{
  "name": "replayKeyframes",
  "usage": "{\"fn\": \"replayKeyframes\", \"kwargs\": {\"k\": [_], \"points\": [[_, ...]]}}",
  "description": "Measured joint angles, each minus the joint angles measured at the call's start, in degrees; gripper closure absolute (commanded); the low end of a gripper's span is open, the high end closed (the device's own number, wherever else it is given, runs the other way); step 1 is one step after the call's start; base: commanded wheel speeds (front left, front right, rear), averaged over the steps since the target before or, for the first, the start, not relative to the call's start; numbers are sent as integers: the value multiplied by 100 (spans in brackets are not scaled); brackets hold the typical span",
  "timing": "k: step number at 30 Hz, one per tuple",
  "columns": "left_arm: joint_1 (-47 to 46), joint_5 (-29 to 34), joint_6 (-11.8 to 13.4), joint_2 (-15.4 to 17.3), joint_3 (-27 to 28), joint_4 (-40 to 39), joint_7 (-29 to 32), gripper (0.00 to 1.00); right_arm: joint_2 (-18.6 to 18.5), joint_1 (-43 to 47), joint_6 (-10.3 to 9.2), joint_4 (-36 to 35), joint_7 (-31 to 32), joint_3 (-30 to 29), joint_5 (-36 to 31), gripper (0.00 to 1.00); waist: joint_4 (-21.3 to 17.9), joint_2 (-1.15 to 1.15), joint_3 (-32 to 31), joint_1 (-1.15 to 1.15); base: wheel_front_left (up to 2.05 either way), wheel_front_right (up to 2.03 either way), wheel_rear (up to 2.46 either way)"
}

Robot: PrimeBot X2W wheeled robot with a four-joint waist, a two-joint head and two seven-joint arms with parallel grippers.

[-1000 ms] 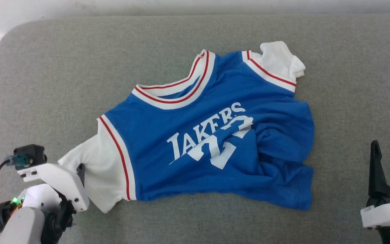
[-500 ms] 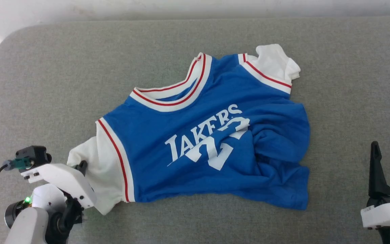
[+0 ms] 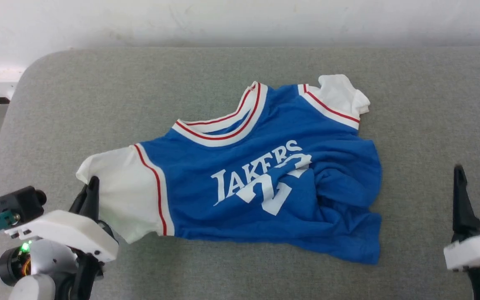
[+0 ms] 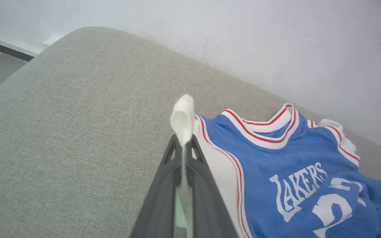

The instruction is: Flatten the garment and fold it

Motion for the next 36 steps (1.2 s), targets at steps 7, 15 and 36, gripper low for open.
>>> {"fn": "replayKeyframes", "kwargs": {"k": [7,15,36], "points": [[120,9,25,-96,-194,-603,15,100,-2,-1372,0,-472,1357,187,-326,0,105,0,84,1,0,0,0],[-163,52,-69,-141,-428,-736,7,100,-444,-3311,0,231,3349,316,-345,0,210,0,512,1,0,0,0],[-1026,149,-437,-403,-1065,-377,-127,100,-602,-4880,0,2599,4922,10,-1078,0,1114,0,1591,1,0,0,0]]}}
